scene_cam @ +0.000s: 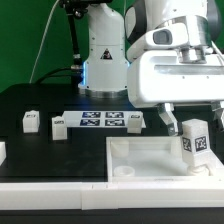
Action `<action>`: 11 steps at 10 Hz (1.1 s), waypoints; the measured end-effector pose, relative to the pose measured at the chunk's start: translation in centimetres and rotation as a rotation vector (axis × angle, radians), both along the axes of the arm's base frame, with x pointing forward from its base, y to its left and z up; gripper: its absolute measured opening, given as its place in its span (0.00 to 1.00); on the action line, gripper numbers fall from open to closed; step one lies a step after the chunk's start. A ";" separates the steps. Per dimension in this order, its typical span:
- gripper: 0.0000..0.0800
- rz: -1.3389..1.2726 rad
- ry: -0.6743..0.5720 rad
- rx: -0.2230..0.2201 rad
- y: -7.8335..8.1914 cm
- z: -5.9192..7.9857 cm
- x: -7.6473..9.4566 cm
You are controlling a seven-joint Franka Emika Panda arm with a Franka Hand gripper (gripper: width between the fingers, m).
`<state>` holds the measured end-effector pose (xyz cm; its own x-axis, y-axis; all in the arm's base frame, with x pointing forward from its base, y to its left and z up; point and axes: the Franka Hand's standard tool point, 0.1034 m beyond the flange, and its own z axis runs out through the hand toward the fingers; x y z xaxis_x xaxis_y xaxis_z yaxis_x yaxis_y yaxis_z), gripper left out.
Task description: Assemble one leg
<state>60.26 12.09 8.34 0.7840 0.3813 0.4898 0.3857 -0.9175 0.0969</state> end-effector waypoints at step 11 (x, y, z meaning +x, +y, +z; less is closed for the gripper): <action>0.68 0.002 0.356 -0.097 -0.5 -0.8 0.4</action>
Offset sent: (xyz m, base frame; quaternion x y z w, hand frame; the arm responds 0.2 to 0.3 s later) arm 0.0089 -0.0112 -0.0008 0.0113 -0.2662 -0.0120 0.9638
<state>60.71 11.61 7.59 0.8979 0.4146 0.1483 0.4130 -0.9097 0.0425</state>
